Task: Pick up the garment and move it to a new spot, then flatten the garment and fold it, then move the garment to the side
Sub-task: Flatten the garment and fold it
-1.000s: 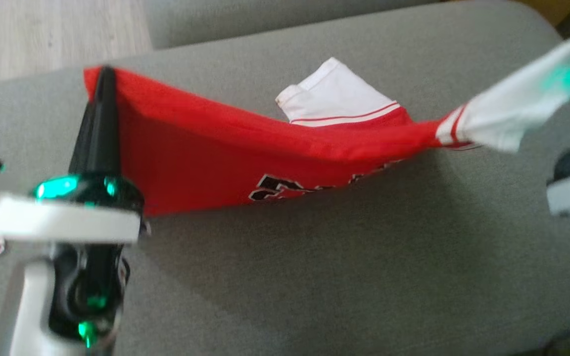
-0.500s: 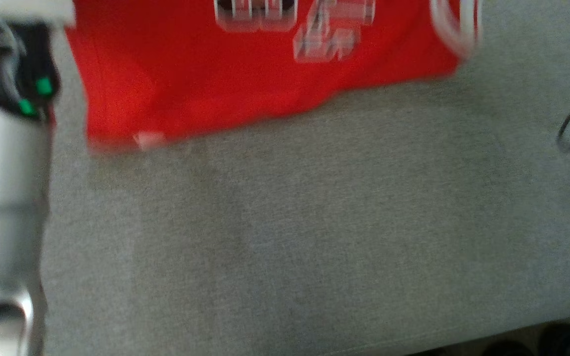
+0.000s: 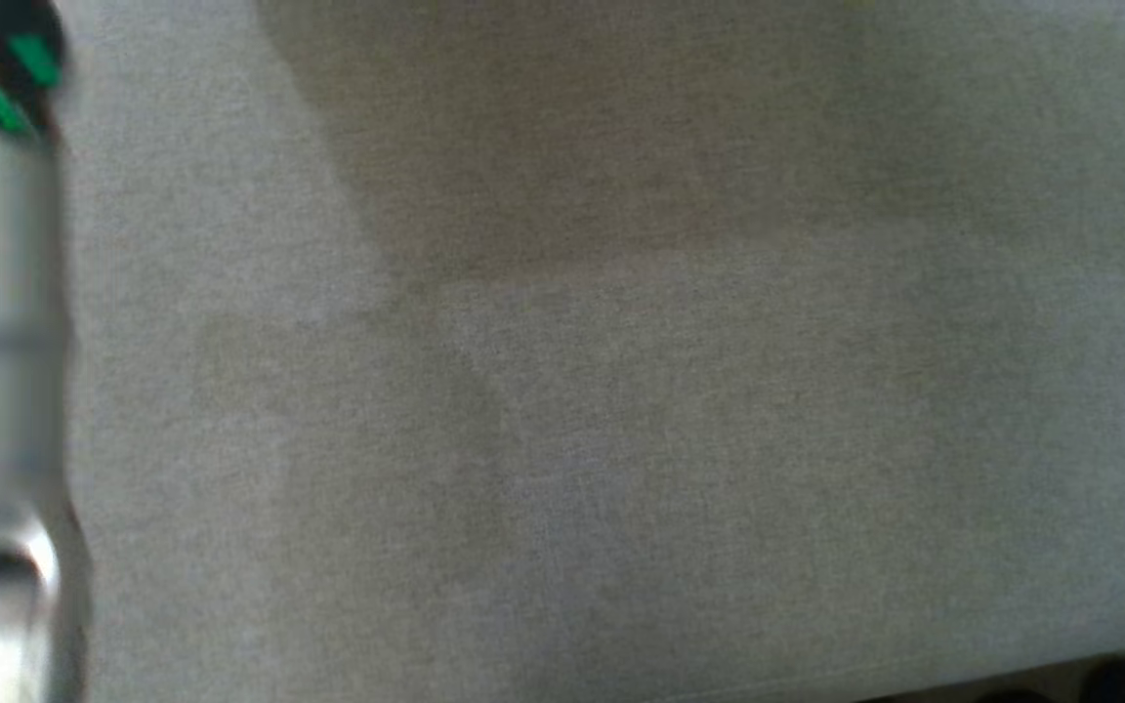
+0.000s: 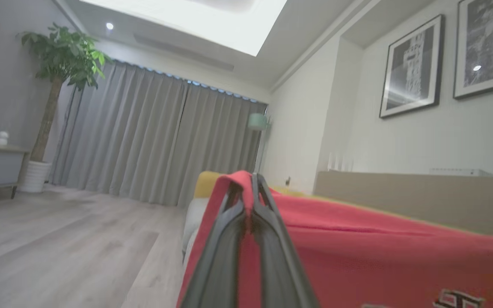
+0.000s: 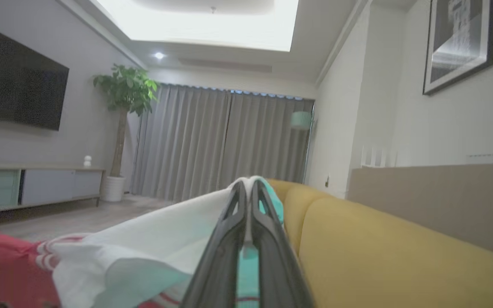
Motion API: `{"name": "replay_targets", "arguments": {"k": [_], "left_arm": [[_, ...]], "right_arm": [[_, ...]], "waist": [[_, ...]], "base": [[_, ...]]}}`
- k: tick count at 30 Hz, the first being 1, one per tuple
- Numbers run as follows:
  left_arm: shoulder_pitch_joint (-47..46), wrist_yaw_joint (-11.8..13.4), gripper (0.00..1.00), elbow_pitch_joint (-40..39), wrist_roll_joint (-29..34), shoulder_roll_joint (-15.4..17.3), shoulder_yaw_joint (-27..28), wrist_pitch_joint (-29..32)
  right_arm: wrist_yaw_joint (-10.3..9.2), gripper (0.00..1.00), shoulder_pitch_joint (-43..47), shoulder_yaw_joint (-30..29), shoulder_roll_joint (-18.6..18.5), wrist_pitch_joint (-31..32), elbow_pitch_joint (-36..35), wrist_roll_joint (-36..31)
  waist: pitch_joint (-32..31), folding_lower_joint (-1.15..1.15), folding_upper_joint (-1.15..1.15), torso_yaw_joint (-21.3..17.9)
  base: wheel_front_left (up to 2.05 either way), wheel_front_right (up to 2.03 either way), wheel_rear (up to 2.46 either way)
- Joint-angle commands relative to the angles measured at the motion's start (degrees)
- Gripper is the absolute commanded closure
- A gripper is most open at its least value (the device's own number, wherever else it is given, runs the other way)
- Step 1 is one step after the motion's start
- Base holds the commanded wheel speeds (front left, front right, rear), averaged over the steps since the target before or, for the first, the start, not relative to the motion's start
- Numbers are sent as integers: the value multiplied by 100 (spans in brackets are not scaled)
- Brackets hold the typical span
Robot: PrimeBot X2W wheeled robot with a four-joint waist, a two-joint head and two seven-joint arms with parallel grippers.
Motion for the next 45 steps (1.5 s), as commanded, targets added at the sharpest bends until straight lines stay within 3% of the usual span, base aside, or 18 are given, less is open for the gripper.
{"name": "replay_targets", "arguments": {"k": [1, 7, 11, 15, 21, 26, 29, 32, 39, 45], "left_arm": [[423, -30, 100, -199, 109, 205, 142, -19], [2415, 5, 100, -205, 38, -157, 392, -21], [3553, -77, 100, 10, 25, -251, 133, 124], [4406, -54, 100, 1, -74, -294, -5, 407], [5511, 347, 100, -684, -272, -373, 42, 856], [6191, 677, 100, -1402, -274, -295, 22, 1279], [6426, 818, 100, -1631, -262, -248, 4, 1495], [6831, 1112, 100, -2002, -260, -222, -19, 1883], [7570, 1735, 100, -2764, -258, -228, -115, 2701], [7615, 1696, 100, -3277, -257, -229, -280, 2836]], "right_arm": [[39, 100, 380, 105, -51, 23, -57, 129], [39, 100, 2128, 436, -220, 865, -117, 820], [39, 100, 3490, 373, -345, 1837, -620, 1137], [39, 100, 4996, -114, -307, 2999, -1503, 1248], [39, 100, 7056, -1310, 333, 4693, -3573, 663], [39, 100, 8171, -1758, 990, 5880, -5156, 342], [39, 100, 8409, -1824, 1123, 6143, -5549, 278], [39, 100, 8595, -1904, 1237, 6302, -5846, 206], [39, 100, 8728, -2005, 1330, 6327, -5962, 174], [39, 100, 8702, -2026, 1340, 6313, -6018, 207]], "waist": [[-56, -1, 0, -28], [-461, -1, 0, -57], [-851, -1, 0, -63], [-1221, -1, 0, -103], [-1543, -1, 0, -186], [-1617, -1, 0, -229], [-1624, -1, 0, -243], [-1625, -1, 0, -240], [-1659, -1, 0, -98], [-1657, -1, 0, 27]], "base": [[0, 0, 0], [0, 0, 0], [0, 0, 0], [0, 0, 0], [0, 0, 0], [0, 0, 0], [0, 0, 0], [0, 0, 0], [0, 0, 0], [0, 0, 0]]}}
